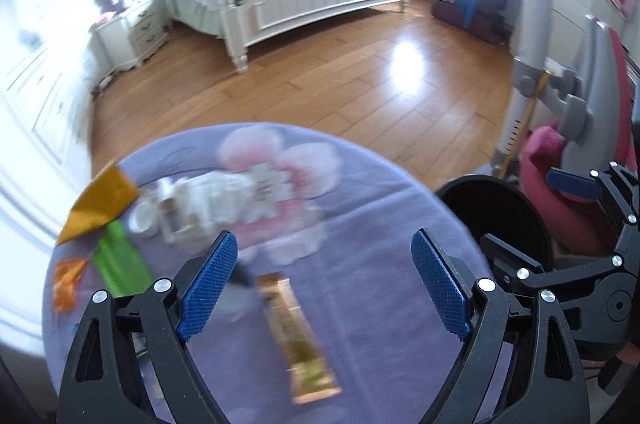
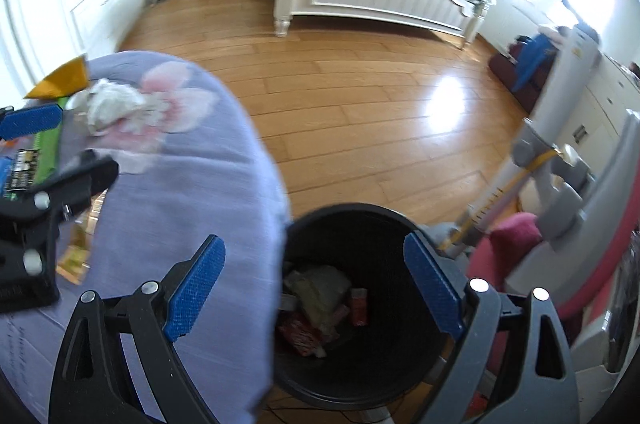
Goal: Collect trash
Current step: 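Move both open grippers back over the table, then grasp the blue plastic bag with the left gripper while the right grasps the gold snack wrapper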
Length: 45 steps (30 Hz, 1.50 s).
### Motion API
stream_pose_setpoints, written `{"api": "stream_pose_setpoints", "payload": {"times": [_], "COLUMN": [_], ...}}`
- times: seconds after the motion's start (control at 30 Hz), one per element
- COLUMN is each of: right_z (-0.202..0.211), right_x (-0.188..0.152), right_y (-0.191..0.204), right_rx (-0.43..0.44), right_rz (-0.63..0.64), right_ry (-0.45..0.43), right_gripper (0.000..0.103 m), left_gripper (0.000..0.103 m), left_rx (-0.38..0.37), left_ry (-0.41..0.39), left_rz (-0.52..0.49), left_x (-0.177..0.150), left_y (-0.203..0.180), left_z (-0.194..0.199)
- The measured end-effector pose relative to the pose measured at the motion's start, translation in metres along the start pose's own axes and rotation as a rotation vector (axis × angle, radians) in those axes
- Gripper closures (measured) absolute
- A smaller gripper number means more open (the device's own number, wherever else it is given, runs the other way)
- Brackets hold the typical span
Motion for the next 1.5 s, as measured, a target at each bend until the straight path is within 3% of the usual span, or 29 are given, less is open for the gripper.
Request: {"api": "stream_pose_setpoints", "payload": {"times": [0.37, 0.47, 0.63, 0.87, 1.07, 1.13, 1.27, 1.5], "right_z": [0.004, 0.003, -0.009, -0.024, -0.030, -0.030, -0.027, -0.028], "right_x": [-0.003, -0.006, -0.018, -0.034, -0.039, -0.039, -0.038, -0.034], "right_y": [0.125, 0.139, 0.162, 0.175, 0.176, 0.176, 0.177, 0.170], "right_rx": [0.121, 0.131, 0.148, 0.150, 0.182, 0.219, 0.256, 0.286], "right_rz": [0.150, 0.173, 0.201, 0.209, 0.184, 0.170, 0.164, 0.134], "right_ry": [0.022, 0.031, 0.081, 0.139, 0.169, 0.187, 0.202, 0.203], "right_gripper": [0.014, 0.014, 0.024, 0.029, 0.039, 0.050, 0.082, 0.094], "left_gripper": [0.016, 0.016, 0.016, 0.016, 0.037, 0.057, 0.066, 0.070], "left_rx": [0.171, 0.211, 0.223, 0.204, 0.138, 0.122, 0.113, 0.100], "left_ry": [0.058, 0.071, 0.112, 0.178, 0.203, 0.224, 0.223, 0.212], "left_rz": [0.184, 0.221, 0.305, 0.312, 0.306, 0.303, 0.294, 0.300], "left_x": [-0.075, -0.098, -0.138, -0.175, -0.183, -0.185, -0.184, -0.182], "left_y": [0.153, 0.184, 0.221, 0.229, 0.222, 0.220, 0.218, 0.217], "left_z": [0.028, 0.034, 0.036, 0.021, 0.004, -0.002, -0.005, -0.004]}}
Point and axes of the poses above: each gripper's, at about its wrist camera, not at the fingertips, and z roughly against the way its jaws point, y to its left, x to its top, the point moved 6 cm from there along -z, roughly the way its jaws point, and after that the axes turned 9 degrees about -z, right-handed, at the moved point
